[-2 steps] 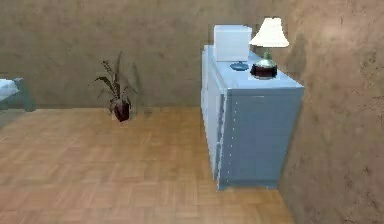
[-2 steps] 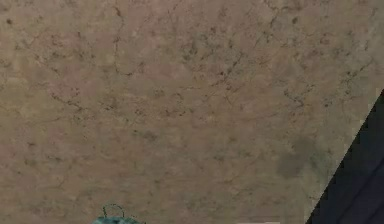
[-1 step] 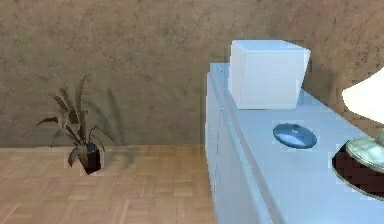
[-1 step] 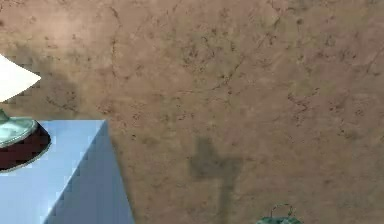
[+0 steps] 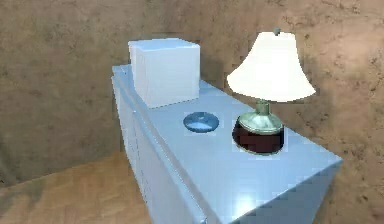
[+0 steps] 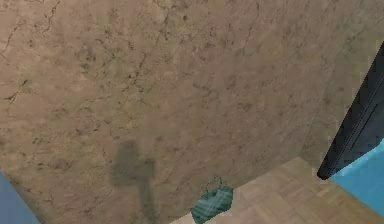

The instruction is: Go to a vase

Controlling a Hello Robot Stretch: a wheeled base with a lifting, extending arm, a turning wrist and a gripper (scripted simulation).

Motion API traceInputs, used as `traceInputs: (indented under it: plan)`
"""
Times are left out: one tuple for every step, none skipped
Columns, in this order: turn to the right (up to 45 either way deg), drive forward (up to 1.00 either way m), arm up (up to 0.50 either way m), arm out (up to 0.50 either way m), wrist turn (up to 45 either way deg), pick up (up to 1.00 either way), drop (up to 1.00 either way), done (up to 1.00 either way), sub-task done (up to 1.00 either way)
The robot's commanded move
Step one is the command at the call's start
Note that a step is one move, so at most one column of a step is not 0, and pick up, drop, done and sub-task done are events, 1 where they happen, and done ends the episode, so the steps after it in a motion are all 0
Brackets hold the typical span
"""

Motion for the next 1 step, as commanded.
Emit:
traceInputs:
  plan:
    - [0.0,0.00,0.00,0.00,0.0,0.00,0.00,1.00,0.00]
